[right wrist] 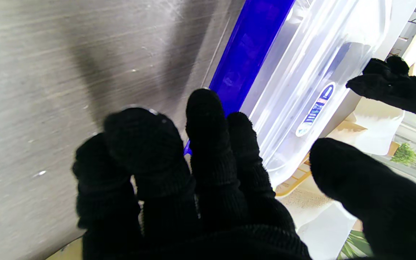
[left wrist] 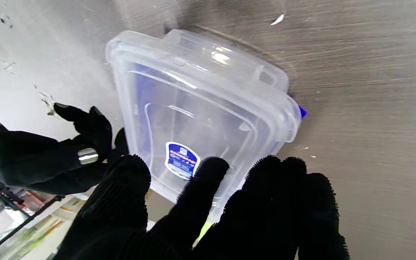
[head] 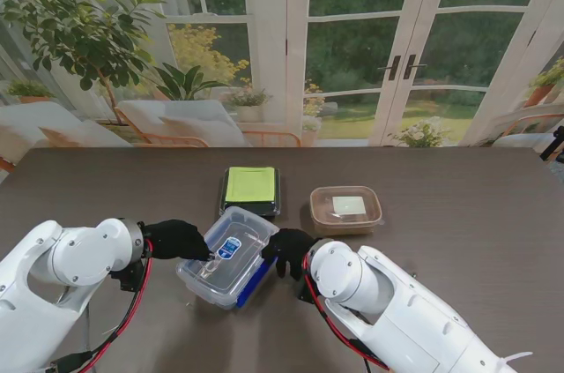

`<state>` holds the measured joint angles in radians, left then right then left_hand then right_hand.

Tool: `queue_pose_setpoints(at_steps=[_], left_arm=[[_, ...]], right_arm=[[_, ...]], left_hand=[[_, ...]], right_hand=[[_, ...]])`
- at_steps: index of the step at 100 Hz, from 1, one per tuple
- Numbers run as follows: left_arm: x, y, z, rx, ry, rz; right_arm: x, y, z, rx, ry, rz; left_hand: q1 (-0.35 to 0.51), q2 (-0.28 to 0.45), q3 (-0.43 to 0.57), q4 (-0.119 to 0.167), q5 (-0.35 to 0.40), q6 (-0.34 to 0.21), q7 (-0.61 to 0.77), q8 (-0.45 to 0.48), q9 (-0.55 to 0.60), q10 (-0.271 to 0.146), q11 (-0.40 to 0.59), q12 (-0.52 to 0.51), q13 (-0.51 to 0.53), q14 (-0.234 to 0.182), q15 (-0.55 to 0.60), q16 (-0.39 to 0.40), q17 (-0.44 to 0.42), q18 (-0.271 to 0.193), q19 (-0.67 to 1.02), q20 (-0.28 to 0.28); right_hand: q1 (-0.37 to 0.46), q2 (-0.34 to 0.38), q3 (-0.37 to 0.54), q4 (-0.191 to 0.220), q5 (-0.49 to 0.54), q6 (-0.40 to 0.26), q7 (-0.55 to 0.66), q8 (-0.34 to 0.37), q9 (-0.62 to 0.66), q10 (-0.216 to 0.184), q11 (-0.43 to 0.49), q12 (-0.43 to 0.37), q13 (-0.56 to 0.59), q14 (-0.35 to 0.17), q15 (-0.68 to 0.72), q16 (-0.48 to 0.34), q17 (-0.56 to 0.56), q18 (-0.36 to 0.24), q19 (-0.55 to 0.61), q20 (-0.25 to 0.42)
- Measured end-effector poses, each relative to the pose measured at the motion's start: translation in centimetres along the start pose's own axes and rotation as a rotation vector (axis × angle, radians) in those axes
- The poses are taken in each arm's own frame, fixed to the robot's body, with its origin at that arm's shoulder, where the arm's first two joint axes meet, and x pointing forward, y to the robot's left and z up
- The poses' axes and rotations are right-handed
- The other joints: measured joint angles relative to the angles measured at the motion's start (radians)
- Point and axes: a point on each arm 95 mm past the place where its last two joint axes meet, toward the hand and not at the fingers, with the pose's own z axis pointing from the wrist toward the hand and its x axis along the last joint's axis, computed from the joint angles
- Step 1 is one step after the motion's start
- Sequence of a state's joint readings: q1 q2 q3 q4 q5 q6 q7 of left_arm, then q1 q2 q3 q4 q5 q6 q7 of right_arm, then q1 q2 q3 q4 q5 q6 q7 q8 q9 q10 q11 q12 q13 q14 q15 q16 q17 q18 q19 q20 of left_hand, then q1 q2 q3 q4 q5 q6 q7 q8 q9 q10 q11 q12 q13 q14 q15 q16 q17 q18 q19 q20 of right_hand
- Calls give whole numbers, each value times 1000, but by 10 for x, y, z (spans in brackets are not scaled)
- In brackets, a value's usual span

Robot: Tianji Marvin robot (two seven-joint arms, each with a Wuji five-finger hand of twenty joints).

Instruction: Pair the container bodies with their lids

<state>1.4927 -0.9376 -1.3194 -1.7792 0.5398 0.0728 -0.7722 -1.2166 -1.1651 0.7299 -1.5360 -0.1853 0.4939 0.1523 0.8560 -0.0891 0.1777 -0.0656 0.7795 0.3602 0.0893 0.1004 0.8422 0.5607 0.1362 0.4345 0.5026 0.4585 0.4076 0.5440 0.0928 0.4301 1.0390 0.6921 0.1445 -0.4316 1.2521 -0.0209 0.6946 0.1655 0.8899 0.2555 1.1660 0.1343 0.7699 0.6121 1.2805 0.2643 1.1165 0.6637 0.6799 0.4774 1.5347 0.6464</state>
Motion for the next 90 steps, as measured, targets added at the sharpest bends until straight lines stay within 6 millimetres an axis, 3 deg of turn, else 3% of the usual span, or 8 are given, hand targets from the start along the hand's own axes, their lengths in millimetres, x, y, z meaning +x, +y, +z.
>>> queue_pose_setpoints(at_steps=[11,13,15,16,27,49,58,90], left_arm=[[8,0,-1,3,18,11],[10,0,-1,4,23,14],[12,0,-1,4,29,16],[13,0,-1,4,32,17],[24,4,-1,1,62,29],[23,12,-7,28,41,33],[18,15,-9,77,22,28],[-2,9,-12,254,-22,28]], right_arm=[[0,0,0,-2,1,-3],[0,0,0,-2,2,-3],[0,0,0,-1,2,-3],[0,0,0,-1,3,-3],[0,-2,-1,-1,5,-7],[1,-5,-3,1,10,-13],[1,-5,-4,3,11,-16],[1,-6,-4,8,9,-21]], left_hand=[[0,0,-5,0,0,-30,22,9,0,7,0,0,-1,12,0,0,-1,16,0,3],[0,0,-6,0,0,-31,22,9,0,-32,7,14,5,-1,0,2,2,-2,0,2],[0,0,-10,0,0,-31,24,10,20,-128,16,2,12,-1,0,-8,7,-35,0,1],[0,0,-10,0,0,-32,25,10,28,-147,31,11,11,-1,0,-8,7,-37,0,1],[0,0,-13,0,0,-43,29,11,26,-209,25,2,12,-21,9,-7,19,-76,-1,0],[17,0,-20,1,11,-44,32,12,37,-210,28,2,14,-22,9,5,19,-78,-1,0],[11,0,-25,1,11,-44,32,12,38,-211,28,2,15,-66,41,10,19,-79,-1,0],[11,0,-25,1,10,-44,32,12,38,-209,29,11,16,-30,24,-8,28,-79,22,-1]], right_hand=[[0,0,0,0,-3,0,0,0,0,0,0,0,0,0,0,0,0,0,0,0],[0,0,0,0,-3,-3,-3,0,0,0,0,0,0,0,0,0,0,0,0,0],[0,0,0,0,-4,-5,-4,0,0,0,0,0,0,0,0,0,0,0,0,0],[0,0,0,0,-4,-5,-5,0,0,0,0,0,0,0,0,0,0,0,0,0],[0,0,0,0,-14,-8,-14,0,0,0,0,0,0,0,0,0,0,0,0,0],[0,0,0,0,-35,-8,-34,0,0,0,0,0,0,0,2,0,0,0,0,0],[0,0,0,0,-36,-14,-42,0,0,0,0,0,0,0,2,0,0,0,0,0],[0,0,0,0,-46,-37,-63,-1,0,0,0,0,0,0,3,0,0,0,0,0]])
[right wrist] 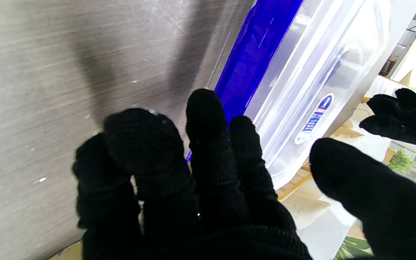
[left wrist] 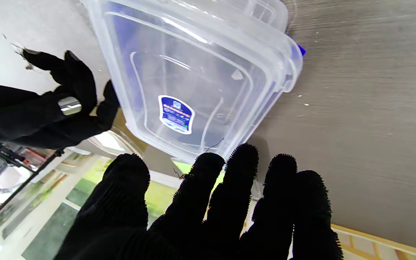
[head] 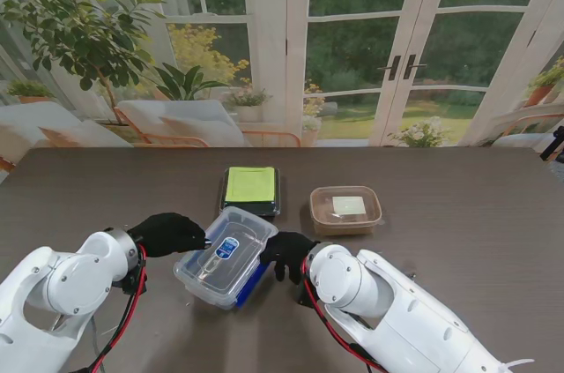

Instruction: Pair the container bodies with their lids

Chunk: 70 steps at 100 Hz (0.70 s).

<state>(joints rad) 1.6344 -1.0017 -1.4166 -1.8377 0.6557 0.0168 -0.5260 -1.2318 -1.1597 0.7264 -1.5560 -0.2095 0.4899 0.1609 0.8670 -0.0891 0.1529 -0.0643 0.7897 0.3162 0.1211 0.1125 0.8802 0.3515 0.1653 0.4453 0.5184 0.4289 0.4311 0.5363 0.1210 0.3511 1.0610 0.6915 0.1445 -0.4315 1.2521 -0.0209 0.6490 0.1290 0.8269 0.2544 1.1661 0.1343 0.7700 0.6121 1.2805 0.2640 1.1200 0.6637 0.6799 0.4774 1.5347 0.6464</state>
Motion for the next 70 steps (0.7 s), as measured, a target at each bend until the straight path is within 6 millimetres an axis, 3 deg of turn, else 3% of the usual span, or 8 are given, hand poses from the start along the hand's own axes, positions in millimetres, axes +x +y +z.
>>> queue_pose_setpoints(at_steps=[27,52,70], left_arm=[[-23,6,16,-62,-72,-42],[-20,10,22,-155,-99,-35],[-18,10,21,-185,-107,-27]], right_arm=[[0,0,0,1,-3,1],[0,0,0,3,-6,4],[0,0,1,4,-5,9]], left_hand=[[0,0,1,0,-25,16,-23,0,0,9,9,14,0,1,17,14,0,0,13,0],[-1,0,7,0,-66,126,-88,-30,-2,34,19,41,0,9,64,42,0,0,53,15],[-1,0,8,0,-69,155,-112,-32,8,48,36,64,0,14,100,69,2,0,91,27]], right_hand=[[0,0,0,0,-1,-15,-13,0,0,0,0,0,0,0,0,0,0,0,0,0],[0,0,0,0,0,-16,-13,0,0,0,0,0,0,0,2,0,0,0,0,0],[0,0,0,0,0,-16,-13,0,0,0,0,0,0,0,2,0,0,0,0,0]])
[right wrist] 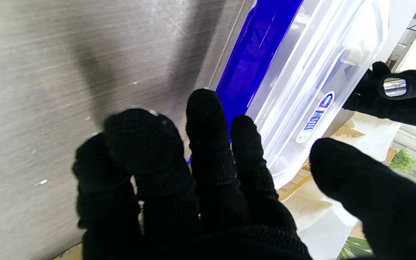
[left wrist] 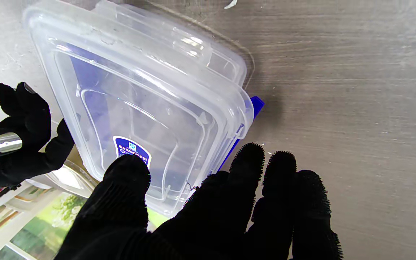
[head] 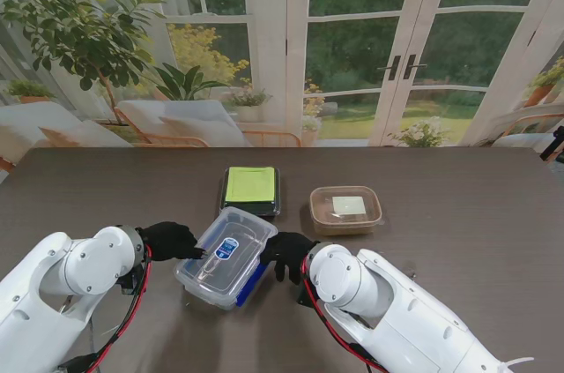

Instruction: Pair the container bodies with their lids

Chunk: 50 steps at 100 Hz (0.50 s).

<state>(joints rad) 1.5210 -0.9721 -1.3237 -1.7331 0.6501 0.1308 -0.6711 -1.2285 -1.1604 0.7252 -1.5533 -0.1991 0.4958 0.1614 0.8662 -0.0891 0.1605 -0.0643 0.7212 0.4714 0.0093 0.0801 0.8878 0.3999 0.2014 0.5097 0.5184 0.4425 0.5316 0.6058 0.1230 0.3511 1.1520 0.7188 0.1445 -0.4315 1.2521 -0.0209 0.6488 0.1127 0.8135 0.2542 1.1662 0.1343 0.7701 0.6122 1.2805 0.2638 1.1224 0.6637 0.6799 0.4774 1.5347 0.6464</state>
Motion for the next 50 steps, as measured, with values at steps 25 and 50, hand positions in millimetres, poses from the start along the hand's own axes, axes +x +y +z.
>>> queue_pose_setpoints(at_steps=[25,50], left_arm=[[8,3,-8,-52,-4,4],[15,7,-13,-75,3,4]], right_arm=[[0,0,0,1,4,3],[-1,1,0,-1,8,8]], left_hand=[[0,0,0,0,-13,68,-34,-19,3,62,7,11,1,2,2,4,3,5,10,9],[0,0,0,0,-13,107,-20,-16,8,105,7,13,8,13,2,4,1,38,15,10]], right_hand=[[0,0,0,0,0,15,0,0,0,0,0,0,0,0,0,0,0,0,0,0],[0,0,0,0,1,53,2,0,0,0,0,0,0,0,0,0,0,0,0,0]])
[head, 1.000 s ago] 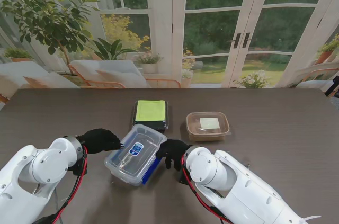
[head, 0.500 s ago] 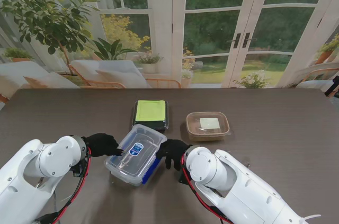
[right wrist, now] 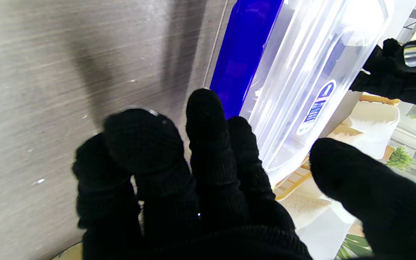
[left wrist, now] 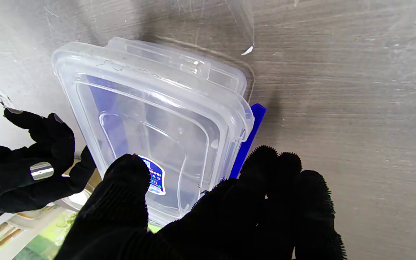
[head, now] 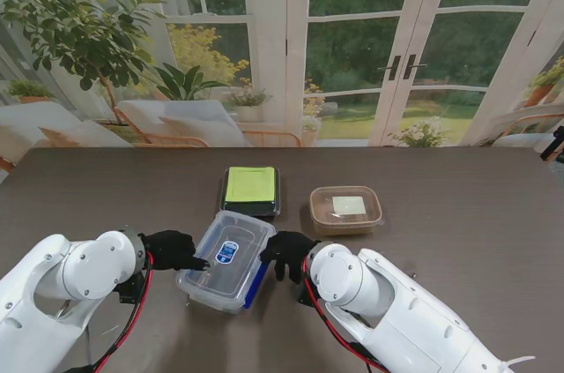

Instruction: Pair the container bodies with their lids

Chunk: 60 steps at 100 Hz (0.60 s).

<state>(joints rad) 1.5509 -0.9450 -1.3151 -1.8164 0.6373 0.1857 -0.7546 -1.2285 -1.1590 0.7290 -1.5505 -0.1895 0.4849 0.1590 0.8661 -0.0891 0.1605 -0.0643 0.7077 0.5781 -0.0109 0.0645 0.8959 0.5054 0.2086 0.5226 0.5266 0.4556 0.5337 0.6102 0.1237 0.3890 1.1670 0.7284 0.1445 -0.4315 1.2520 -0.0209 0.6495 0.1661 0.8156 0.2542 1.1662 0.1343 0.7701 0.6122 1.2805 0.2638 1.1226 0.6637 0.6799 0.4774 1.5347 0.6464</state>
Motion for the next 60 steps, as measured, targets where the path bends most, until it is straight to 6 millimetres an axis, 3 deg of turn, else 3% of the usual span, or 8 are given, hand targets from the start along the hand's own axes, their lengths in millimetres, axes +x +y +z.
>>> queue_pose_setpoints(at_steps=[23,60], left_arm=[[5,4,-1,-12,15,-27],[9,2,1,-29,33,-29]], right_arm=[[0,1,0,-4,6,-6],[2,4,4,-7,5,-23]], left_hand=[[0,0,0,0,2,36,27,19,13,39,0,0,0,27,-1,2,0,43,12,0],[0,0,-8,0,17,55,89,61,32,64,0,0,0,42,-4,3,-1,79,20,1]], right_hand=[[0,0,0,0,0,49,21,0,0,0,0,0,0,0,0,0,0,0,0,0],[0,0,0,0,14,94,100,8,0,0,0,0,0,0,0,0,0,0,0,0]])
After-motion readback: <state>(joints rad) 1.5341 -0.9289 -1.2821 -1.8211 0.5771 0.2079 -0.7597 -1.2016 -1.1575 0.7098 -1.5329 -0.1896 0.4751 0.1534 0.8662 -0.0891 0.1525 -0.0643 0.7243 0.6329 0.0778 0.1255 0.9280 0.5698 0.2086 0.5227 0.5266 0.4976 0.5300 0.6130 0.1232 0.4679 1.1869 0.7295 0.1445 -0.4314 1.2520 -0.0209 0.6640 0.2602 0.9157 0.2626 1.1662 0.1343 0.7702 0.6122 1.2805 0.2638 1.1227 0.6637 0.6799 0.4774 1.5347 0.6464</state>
